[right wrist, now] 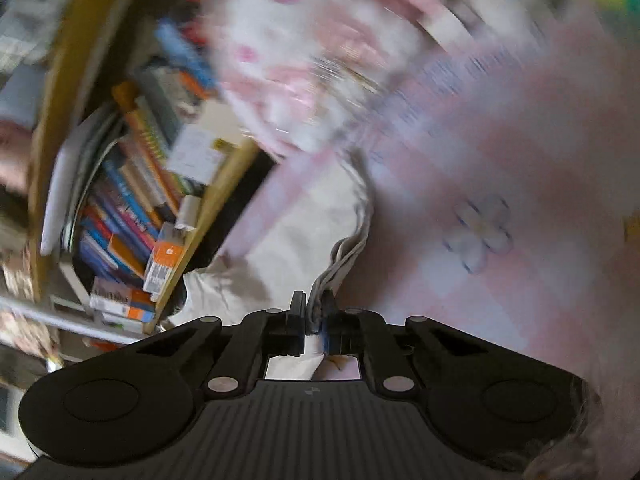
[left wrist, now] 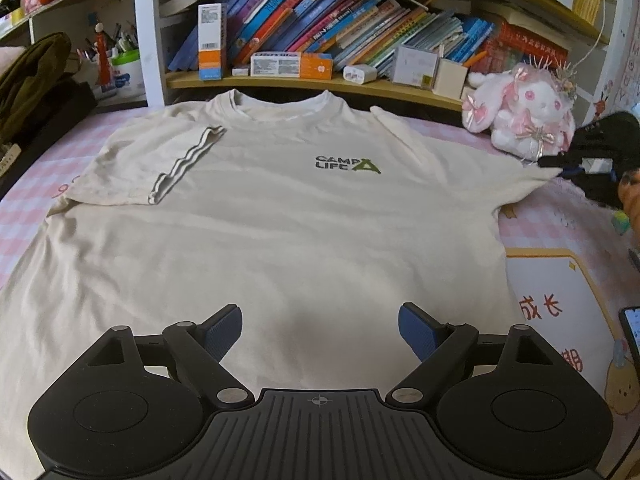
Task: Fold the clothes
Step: 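Grasp the unfolded side edge and sleeve of the beige shirt with the right gripper, then fold the held side edge over the shirt body with the right gripper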
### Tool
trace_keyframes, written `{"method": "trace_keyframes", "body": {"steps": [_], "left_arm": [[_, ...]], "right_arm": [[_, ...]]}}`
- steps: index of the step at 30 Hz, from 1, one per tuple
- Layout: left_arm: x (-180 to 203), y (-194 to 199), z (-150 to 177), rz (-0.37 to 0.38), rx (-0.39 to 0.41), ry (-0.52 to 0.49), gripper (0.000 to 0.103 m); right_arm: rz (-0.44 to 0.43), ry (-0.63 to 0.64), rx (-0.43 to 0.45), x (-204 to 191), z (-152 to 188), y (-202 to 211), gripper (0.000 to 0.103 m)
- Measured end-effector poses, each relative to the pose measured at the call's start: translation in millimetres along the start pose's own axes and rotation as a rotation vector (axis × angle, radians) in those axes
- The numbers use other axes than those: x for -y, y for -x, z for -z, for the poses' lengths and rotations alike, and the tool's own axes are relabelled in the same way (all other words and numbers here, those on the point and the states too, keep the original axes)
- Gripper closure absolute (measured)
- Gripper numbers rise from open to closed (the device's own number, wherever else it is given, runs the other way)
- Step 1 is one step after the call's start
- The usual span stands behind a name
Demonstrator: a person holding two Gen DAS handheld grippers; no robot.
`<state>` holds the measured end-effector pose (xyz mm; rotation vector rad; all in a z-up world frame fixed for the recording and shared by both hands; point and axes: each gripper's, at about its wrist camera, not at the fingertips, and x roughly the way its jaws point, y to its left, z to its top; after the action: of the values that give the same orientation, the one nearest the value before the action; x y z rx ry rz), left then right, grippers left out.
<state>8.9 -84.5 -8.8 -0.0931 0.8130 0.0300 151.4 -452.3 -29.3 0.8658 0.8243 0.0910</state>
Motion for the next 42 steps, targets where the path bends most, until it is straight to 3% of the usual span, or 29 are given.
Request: {"method": "trace_keyframes", "body": {"steps": [5, 10, 13, 16, 17, 19, 21, 22, 25, 29, 32, 38, 42], "left_arm": [[-24.0, 4.4, 3.6, 0.006, 0.015, 0.028, 0.015], [-57.1, 8.8, 1.3, 0.005, 0.027, 0.057, 0.015], [-74.2, 8.9, -1.7, 0.012, 0.028, 0.060, 0.015], [-88.6, 7.7, -3.4, 0.023, 0.021, 0.059, 0.015], [-93.0, 7.1, -2.9, 0.026, 0.018, 0.059, 0.015], [-101.4, 5.2, -2.0, 0.031, 0.010, 0.060, 0.015], [-108.8, 2.8, -2.1, 0.035, 0.002, 0.063, 0.015], [-112.0, 1.7, -2.4, 0.037, -0.001, 0.064, 0.015], [-119.9, -0.9, -3.8, 0.047, -0.002, 0.066, 0.015], [-126.4, -4.5, -3.2, 0.057, -0.007, 0.079, 0.015], [-129.4, -4.4, -3.9, 0.058, -0.006, 0.085, 0.015], [-135.9, -0.5, -1.3, 0.042, -0.012, 0.092, 0.015], [-137.8, -1.4, -0.4, 0.031, -0.029, 0.095, 0.015]], "right_arm": [[0.109, 0.252, 0.029, -60.1, 7.2, -12.8, 0.096], [0.140, 0.581, 0.044, -140.5, 42.3, -41.7, 0.096], [0.099, 0.859, -0.031, -192.2, 91.5, -65.3, 0.096], [0.077, 1.118, -0.191, -214.4, 154.8, -94.8, 0.096], [0.082, 1.140, -0.228, -213.4, 168.4, -102.7, 0.096], [0.098, 1.152, -0.292, -207.4, 191.4, -117.5, 0.092], [0.049, 1.054, -0.310, -199.8, 191.9, -116.8, 0.061], [0.021, 0.999, -0.317, -195.9, 190.8, -115.6, 0.057], [-0.055, 0.902, -0.323, -187.8, 181.2, -99.4, 0.057], [-0.018, 0.859, -0.234, -189.1, 158.0, -77.6, 0.057], [0.058, 0.741, -0.219, -181.7, 130.9, -91.5, 0.062], [0.131, 0.404, -0.260, -146.9, 98.0, -130.2, 0.063], [0.070, 0.427, -0.176, -170.8, 97.0, -144.8, 0.063]]}}
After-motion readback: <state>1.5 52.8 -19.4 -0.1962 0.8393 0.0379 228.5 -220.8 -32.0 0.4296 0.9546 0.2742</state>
